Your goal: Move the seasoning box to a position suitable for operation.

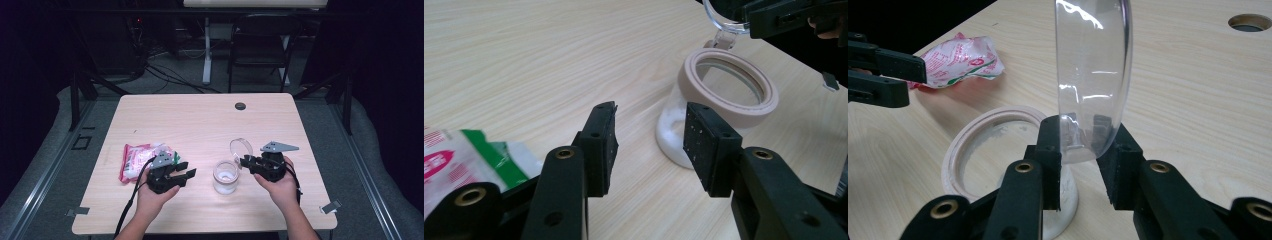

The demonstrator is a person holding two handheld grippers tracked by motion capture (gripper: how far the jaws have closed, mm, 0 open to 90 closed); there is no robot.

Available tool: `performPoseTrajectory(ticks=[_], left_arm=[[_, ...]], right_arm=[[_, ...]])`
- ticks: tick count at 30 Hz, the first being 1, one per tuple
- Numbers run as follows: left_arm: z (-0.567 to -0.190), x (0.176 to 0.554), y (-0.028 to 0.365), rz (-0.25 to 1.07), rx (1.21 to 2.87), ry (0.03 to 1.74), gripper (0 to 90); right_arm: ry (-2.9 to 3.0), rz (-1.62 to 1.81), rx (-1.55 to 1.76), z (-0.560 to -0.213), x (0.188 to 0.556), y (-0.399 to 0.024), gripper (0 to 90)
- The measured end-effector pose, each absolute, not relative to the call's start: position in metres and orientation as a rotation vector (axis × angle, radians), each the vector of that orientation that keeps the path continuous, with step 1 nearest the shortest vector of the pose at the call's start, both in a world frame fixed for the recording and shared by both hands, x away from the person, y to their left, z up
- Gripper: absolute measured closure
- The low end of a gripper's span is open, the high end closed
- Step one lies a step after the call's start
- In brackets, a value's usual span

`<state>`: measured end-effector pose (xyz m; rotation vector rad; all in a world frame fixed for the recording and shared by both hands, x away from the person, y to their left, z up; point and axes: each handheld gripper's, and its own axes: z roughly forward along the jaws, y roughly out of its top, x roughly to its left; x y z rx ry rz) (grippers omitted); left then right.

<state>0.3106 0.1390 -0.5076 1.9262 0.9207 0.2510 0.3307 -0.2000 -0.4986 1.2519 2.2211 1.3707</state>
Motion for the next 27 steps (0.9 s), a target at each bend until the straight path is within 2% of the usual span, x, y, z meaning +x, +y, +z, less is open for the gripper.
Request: performPoseTrajectory(ticks=[9,13,17,19,23,27], left_arm=[[-0.508,0.312,0.161,0.297,1.903,0.996,54.6],[-0.505,0.315,0.170,0.337,1.891,1.009,53.7],[-0.500,0.321,0.183,0.397,1.876,1.027,53.0],[-0.500,0.325,0.193,0.416,1.859,1.042,52.3],[-0.501,0.331,0.210,0.424,1.828,1.090,51.6],[-0.503,0.333,0.220,0.446,1.821,1.102,48.5]], right_arm=[[2.232,1.416,1.264,-0.499,0.347,-0.202,72.5],[2.225,1.411,1.265,-0.499,0.345,-0.202,67.0],[2.225,1.400,1.275,-0.498,0.341,-0.203,65.6],[2.216,1.398,1.288,-0.498,0.339,-0.204,66.6],[2.217,1.392,1.316,-0.497,0.338,-0.206,74.1],[2.214,1.412,1.327,-0.497,0.341,-0.206,74.4]])
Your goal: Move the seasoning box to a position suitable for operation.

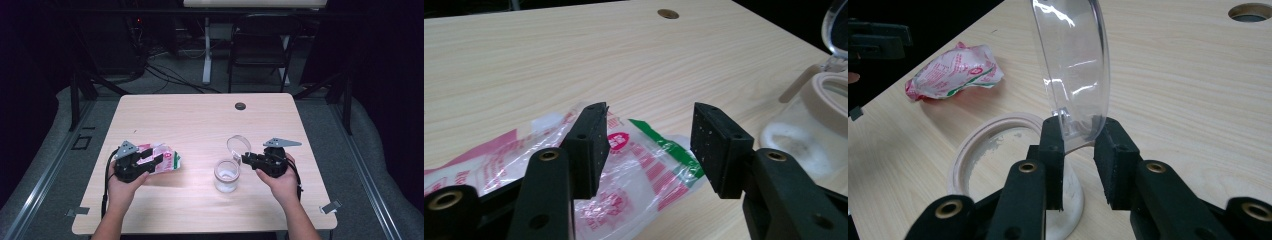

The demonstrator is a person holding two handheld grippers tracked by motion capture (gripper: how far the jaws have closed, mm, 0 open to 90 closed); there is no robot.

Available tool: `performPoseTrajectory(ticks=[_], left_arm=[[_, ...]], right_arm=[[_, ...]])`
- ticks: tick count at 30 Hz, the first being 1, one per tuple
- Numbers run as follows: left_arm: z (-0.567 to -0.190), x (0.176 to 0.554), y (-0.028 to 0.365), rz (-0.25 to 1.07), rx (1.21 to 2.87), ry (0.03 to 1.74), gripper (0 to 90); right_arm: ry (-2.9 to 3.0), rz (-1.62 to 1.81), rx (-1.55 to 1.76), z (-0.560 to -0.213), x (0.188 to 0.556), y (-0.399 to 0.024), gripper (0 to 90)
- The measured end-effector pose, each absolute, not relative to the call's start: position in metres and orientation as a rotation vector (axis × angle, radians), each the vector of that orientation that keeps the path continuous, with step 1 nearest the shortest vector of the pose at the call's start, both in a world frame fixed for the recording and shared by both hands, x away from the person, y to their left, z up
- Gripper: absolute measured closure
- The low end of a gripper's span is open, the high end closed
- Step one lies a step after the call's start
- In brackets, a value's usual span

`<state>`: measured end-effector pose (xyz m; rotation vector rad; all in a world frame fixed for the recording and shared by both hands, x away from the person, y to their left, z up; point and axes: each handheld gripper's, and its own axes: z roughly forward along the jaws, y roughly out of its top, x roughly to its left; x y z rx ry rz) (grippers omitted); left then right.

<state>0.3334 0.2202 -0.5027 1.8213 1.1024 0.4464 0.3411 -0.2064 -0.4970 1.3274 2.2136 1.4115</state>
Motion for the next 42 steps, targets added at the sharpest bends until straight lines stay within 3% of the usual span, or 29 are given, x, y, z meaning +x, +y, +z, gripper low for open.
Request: performPoseTrajectory(ticks=[8,13,20,28,42], left_arm=[[-0.511,0.329,0.218,0.590,1.867,1.096,45.5],[-0.512,0.330,0.213,0.549,1.901,1.064,48.8],[-0.521,0.332,0.187,0.557,2.057,0.988,44.6],[-0.529,0.334,0.164,0.609,2.172,0.940,38.8],[-0.533,0.329,0.135,0.658,2.277,0.824,36.5]], right_arm=[[2.193,1.439,1.326,-0.498,0.350,-0.205,73.8],[2.188,1.416,1.318,-0.497,0.348,-0.205,68.5],[2.177,1.419,1.289,-0.493,0.340,-0.210,57.8],[2.168,1.386,1.248,-0.492,0.332,-0.212,55.2],[2.117,1.370,1.248,-0.492,0.323,-0.218,51.8]])
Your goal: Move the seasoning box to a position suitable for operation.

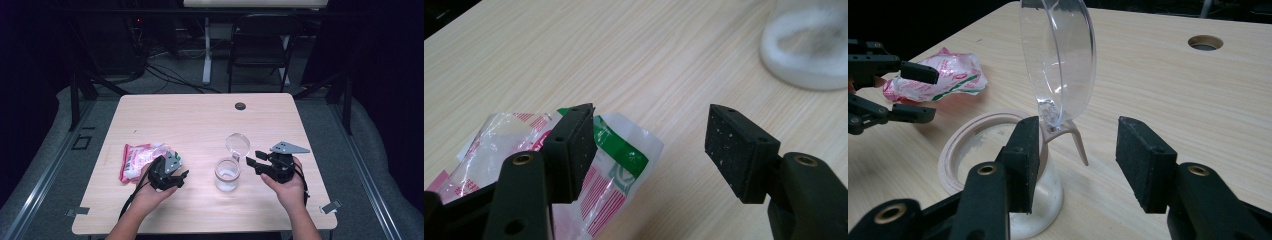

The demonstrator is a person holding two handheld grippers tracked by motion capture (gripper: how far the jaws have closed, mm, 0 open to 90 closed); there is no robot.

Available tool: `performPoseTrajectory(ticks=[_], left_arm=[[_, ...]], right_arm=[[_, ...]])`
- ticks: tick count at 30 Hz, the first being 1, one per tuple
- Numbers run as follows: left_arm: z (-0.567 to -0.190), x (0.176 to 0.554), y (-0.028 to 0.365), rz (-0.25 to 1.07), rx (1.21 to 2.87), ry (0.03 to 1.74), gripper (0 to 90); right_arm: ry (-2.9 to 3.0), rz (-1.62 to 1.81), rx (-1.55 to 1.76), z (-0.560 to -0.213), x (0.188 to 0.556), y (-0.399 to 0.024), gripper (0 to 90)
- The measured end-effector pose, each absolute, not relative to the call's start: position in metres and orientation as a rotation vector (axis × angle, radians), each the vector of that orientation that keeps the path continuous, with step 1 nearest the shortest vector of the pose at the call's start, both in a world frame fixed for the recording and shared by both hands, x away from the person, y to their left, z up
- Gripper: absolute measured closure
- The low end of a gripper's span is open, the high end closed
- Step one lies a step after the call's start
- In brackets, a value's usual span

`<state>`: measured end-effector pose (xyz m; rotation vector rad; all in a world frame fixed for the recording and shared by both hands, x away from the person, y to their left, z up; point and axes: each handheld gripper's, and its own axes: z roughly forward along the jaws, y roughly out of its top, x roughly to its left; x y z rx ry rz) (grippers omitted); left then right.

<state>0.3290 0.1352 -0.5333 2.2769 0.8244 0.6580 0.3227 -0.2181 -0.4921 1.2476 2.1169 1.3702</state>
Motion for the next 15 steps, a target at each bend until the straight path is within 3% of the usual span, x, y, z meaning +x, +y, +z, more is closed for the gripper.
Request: performPoseTrajectory(ticks=[5,15], left_arm=[[-0.540,0.331,0.136,0.689,2.298,0.837,36.5],[-0.557,0.341,0.146,0.888,2.371,0.888,38.7]], right_arm=[[2.126,1.373,1.260,-0.494,0.323,-0.218,51.7],[2.138,1.352,1.260,-0.496,0.325,-0.216,51.3]])
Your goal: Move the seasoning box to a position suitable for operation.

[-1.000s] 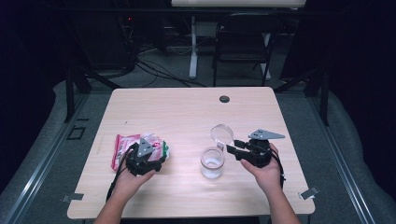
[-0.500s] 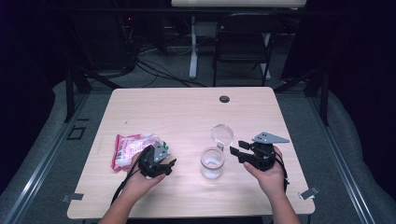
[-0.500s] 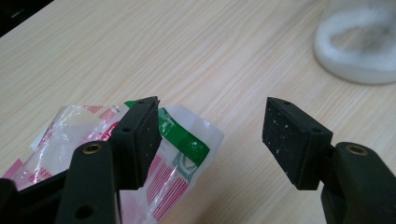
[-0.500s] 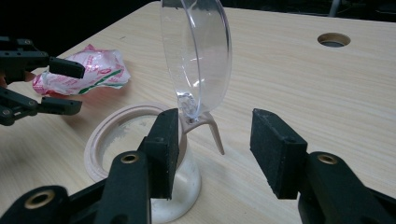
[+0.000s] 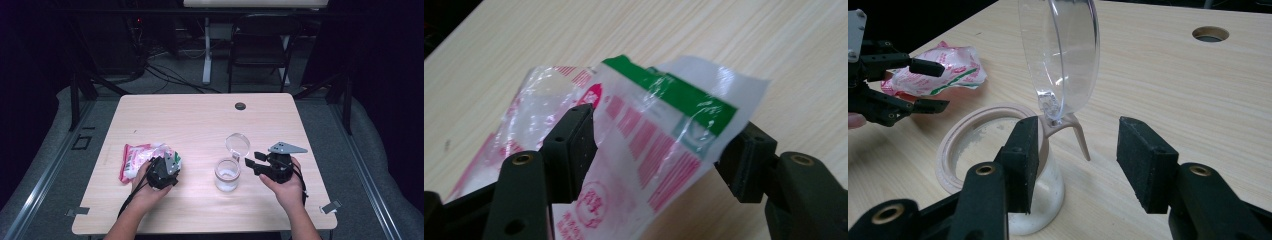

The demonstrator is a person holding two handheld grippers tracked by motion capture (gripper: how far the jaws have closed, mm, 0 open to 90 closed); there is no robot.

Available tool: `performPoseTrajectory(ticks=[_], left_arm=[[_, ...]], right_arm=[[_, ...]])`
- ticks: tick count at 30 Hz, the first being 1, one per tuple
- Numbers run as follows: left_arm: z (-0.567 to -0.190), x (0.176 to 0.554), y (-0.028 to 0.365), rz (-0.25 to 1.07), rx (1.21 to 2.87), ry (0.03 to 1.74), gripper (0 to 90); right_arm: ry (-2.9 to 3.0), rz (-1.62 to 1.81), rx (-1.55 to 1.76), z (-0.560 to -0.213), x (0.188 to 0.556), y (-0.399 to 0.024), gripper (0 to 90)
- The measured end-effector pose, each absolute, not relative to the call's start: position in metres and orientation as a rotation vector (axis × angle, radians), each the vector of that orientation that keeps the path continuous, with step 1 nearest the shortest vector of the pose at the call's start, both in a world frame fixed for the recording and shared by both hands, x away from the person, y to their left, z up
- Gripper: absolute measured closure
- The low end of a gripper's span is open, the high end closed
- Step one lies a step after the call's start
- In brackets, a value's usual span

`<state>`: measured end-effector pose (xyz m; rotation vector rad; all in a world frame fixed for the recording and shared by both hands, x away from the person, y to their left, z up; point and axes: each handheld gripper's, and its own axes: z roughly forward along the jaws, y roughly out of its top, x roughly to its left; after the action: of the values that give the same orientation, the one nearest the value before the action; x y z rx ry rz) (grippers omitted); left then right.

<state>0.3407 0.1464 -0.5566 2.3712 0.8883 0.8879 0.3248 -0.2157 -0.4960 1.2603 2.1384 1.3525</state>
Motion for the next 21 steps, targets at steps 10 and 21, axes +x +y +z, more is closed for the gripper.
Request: performPoseTrajectory(ticks=[10,21], left_arm=[[-0.566,0.347,0.149,0.970,2.415,0.903,53.5],[-0.567,0.357,0.162,0.920,2.348,1.000,75.7]], right_arm=[[2.138,1.353,1.264,-0.497,0.325,-0.216,51.3],[2.143,1.360,1.283,-0.498,0.325,-0.216,51.4]])
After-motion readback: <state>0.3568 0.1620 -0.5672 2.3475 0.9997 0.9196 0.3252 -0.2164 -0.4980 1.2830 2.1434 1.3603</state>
